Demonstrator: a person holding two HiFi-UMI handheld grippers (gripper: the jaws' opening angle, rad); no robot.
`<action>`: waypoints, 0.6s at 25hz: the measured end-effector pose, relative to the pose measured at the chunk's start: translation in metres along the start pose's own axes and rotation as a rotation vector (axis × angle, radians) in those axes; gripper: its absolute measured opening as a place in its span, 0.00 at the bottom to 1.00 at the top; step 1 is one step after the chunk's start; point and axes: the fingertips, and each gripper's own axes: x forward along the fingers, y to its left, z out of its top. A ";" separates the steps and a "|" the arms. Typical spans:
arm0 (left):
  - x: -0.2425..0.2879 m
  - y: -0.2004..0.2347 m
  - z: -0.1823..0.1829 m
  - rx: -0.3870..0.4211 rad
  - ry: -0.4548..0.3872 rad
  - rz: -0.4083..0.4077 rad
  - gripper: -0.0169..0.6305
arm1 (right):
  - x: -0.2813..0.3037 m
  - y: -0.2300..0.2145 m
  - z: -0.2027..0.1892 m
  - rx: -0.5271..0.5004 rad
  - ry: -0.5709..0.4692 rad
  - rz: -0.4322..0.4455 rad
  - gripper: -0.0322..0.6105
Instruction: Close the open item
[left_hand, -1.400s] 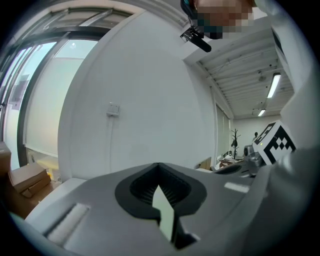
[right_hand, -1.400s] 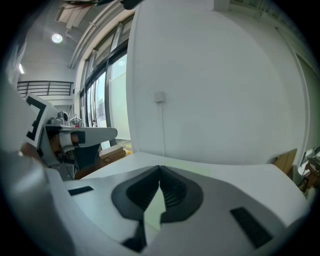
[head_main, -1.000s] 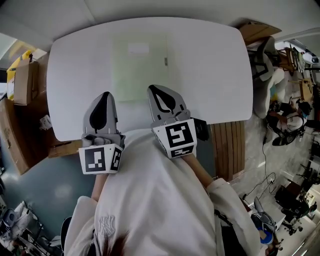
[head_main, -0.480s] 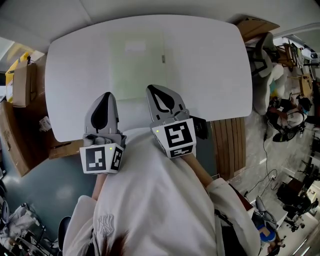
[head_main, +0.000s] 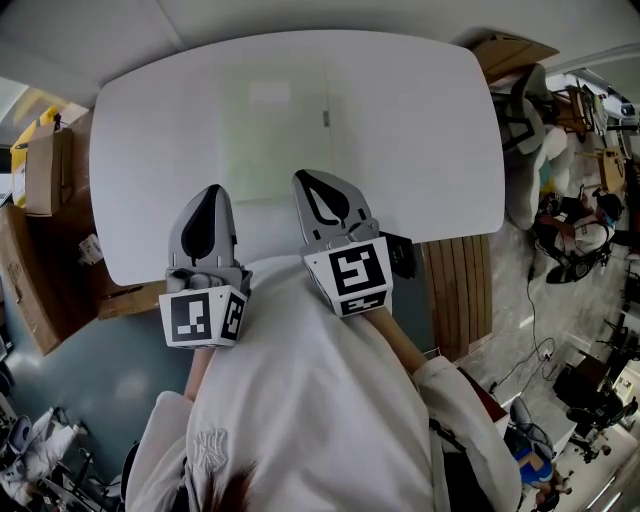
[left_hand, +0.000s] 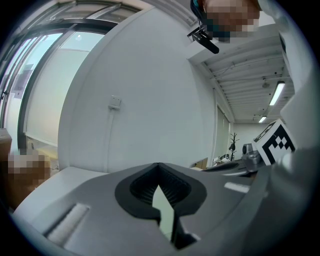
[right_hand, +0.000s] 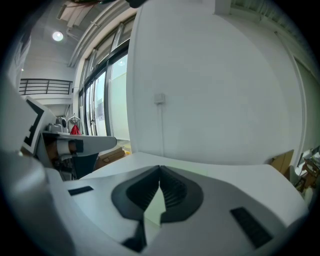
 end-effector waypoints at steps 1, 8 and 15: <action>0.000 0.000 0.000 -0.001 0.001 0.000 0.04 | 0.000 0.000 0.000 -0.001 0.000 0.000 0.06; 0.000 0.001 -0.001 -0.002 -0.001 0.001 0.04 | 0.001 0.000 -0.001 -0.002 0.000 -0.001 0.06; 0.000 0.000 -0.001 -0.007 -0.003 0.002 0.04 | 0.000 0.001 -0.001 -0.006 0.002 0.002 0.06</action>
